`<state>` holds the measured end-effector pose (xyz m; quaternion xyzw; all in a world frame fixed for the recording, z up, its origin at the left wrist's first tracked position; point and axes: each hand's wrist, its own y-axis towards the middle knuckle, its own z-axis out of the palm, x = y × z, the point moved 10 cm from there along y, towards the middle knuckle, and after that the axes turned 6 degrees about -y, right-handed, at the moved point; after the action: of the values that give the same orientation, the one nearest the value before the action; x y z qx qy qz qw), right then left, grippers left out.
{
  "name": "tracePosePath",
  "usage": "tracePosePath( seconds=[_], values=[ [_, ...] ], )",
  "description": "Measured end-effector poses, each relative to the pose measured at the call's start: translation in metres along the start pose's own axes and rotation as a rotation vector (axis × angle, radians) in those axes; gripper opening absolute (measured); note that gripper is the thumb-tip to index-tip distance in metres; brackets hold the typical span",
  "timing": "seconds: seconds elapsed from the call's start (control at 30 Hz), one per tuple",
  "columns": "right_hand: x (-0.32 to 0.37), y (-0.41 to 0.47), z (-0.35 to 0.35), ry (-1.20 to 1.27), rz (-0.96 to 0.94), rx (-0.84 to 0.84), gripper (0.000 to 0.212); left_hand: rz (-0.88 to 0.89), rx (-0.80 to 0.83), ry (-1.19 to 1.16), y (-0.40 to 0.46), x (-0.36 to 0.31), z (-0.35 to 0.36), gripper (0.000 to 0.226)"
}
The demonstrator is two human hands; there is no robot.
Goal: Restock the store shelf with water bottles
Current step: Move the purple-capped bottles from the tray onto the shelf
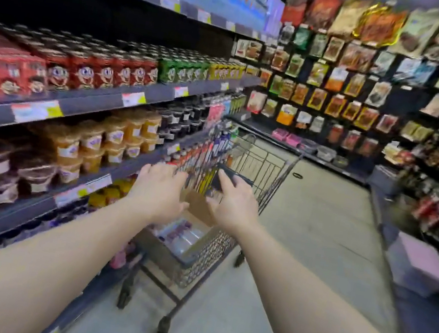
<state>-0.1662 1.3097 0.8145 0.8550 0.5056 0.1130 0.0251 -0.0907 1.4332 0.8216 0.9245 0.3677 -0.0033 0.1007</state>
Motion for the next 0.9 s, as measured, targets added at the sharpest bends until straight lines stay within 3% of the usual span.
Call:
tracePosePath(
  seconds=[0.27, 0.43, 0.73, 0.9],
  values=[
    [-0.038, 0.147, 0.030, -0.038, 0.119, 0.029, 0.072, 0.079, -0.004, -0.041, 0.163, 0.023, 0.040, 0.065],
    [-0.037, 0.218, 0.073, -0.057, 0.072, 0.113, 0.072, 0.028, 0.066, -0.072, 0.219, 0.057, 0.082, 0.061],
    [-0.024, 0.334, 0.242, -0.112, -0.161, 0.459, 0.066, -0.380, 0.289, -0.102, 0.253, 0.173, 0.197, 0.069],
    [-0.034, 0.397, 0.335, -0.139, -0.305, 0.651, 0.066, -0.618, 0.390, -0.133, 0.266, 0.194, 0.265, 0.069]
  ],
)
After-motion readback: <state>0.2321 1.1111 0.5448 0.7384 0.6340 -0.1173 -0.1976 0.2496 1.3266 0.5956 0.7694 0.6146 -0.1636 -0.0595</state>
